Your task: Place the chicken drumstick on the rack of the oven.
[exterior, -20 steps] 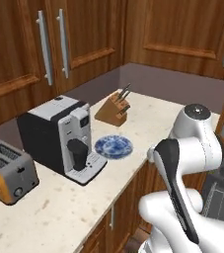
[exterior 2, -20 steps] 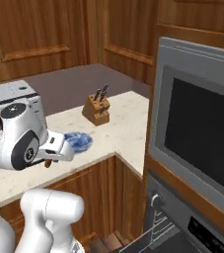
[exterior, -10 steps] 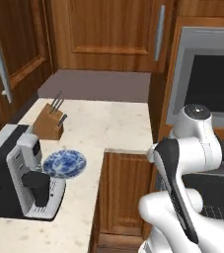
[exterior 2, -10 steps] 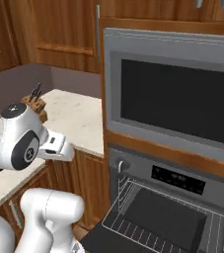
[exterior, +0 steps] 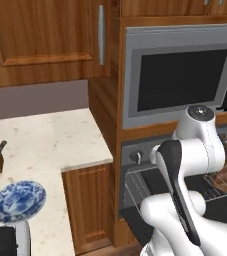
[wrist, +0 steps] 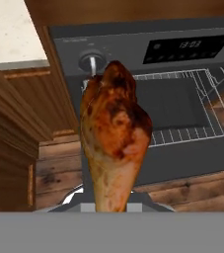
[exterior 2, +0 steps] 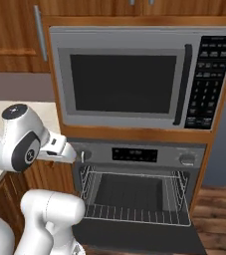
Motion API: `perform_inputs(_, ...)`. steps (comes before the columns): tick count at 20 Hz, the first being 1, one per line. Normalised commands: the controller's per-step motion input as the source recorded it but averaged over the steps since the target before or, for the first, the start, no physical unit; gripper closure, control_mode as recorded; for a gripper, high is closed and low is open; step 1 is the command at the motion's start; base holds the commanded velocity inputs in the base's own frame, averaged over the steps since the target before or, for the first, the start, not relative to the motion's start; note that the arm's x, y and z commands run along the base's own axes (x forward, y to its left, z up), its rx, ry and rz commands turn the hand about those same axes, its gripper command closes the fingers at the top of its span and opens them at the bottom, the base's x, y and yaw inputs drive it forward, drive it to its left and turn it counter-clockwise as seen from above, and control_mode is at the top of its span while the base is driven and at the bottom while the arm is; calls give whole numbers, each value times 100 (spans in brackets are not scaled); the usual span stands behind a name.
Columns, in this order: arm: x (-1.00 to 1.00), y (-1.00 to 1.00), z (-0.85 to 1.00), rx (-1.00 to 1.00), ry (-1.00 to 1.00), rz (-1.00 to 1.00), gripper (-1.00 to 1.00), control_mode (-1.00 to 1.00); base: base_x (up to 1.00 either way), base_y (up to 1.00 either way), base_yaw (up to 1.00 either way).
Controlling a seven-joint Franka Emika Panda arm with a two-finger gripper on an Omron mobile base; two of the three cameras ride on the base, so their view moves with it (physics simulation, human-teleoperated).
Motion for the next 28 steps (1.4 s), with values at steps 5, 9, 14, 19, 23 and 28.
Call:
perform_inputs(5,0,0,0,0,0,0,100,100,33,-7,-28)
perform_inputs(9,0,0,0,0,0,0,100,100,51,-18,0)
perform_inputs(14,0,0,0,0,0,0,100,100,49,-20,5)
perform_inputs(19,0,0,0,0,0,0,100,100,20,-2,5)
perform_inputs(23,0,0,0,0,0,0,100,100,0,0,0)
perform_inputs(28,13,-33,-6,3,0,1,100,-100,1,-4,0)
